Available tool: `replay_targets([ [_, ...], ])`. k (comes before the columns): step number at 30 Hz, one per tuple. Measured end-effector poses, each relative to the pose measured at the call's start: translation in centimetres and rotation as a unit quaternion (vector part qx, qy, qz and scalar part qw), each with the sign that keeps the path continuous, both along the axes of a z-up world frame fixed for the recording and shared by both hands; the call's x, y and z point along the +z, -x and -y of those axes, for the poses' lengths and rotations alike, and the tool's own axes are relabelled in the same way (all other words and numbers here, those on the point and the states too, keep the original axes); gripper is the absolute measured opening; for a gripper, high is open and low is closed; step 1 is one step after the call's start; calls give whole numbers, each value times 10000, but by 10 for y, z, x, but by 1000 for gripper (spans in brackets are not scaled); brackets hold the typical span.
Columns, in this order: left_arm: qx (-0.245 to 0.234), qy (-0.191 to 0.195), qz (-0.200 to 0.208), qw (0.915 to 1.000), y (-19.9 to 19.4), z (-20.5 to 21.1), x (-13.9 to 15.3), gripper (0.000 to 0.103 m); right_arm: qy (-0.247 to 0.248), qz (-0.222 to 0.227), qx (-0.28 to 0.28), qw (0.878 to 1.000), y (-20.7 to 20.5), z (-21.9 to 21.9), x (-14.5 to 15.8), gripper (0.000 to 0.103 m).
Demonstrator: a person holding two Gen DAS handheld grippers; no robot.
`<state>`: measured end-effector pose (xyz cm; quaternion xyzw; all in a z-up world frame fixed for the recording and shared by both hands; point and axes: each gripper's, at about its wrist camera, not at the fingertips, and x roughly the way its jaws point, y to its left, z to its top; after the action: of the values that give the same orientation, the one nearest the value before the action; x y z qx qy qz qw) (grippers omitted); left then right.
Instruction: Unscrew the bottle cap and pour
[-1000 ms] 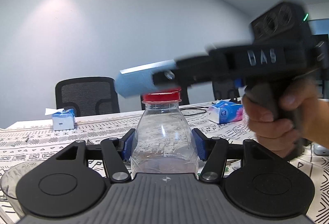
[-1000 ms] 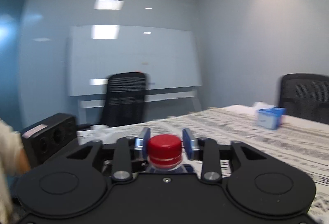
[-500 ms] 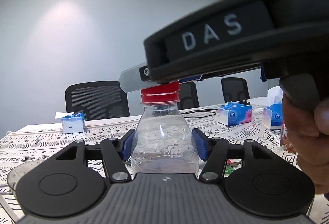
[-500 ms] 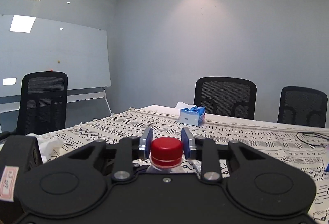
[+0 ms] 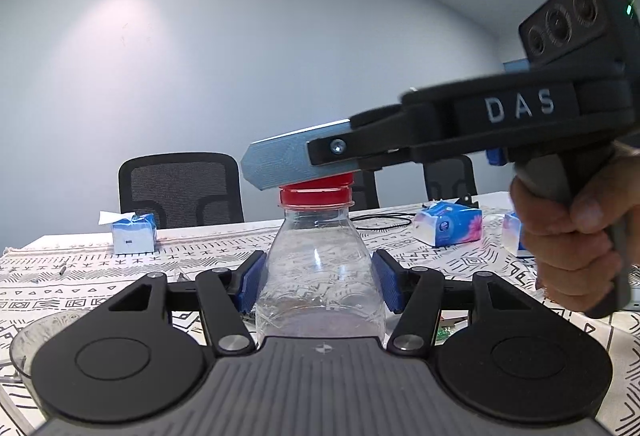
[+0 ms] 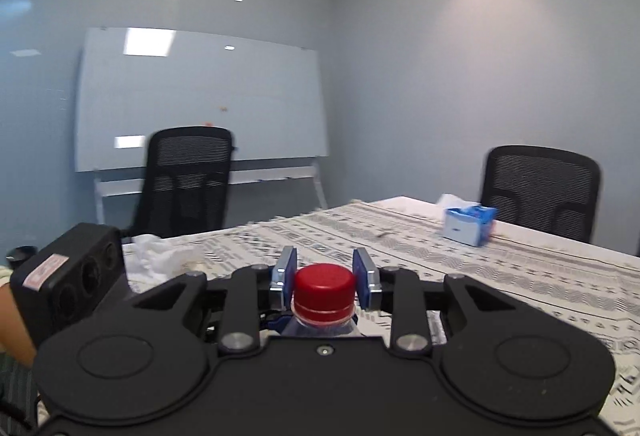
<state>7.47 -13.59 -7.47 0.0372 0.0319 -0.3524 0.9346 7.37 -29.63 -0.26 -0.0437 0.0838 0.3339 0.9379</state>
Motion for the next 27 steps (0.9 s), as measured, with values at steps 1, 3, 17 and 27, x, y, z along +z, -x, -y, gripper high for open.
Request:
replay_targets([
  [1,-11,-6,18,10000,1,0,0,54,-23,22,164,9999,-1,4,-1,32],
  [3,-24,9,44,10000,2,0,0,53,-87,62,521,9986,-4,13,-2,32],
  [17,-9,74,-34,10000,-2,-2,-1,54,-206,49,441,9988,5,23,8,51],
  [27,316,-325,-298,9985,-5,9,-7,60,-74,53,-1276,9918,38,-21,9,64],
])
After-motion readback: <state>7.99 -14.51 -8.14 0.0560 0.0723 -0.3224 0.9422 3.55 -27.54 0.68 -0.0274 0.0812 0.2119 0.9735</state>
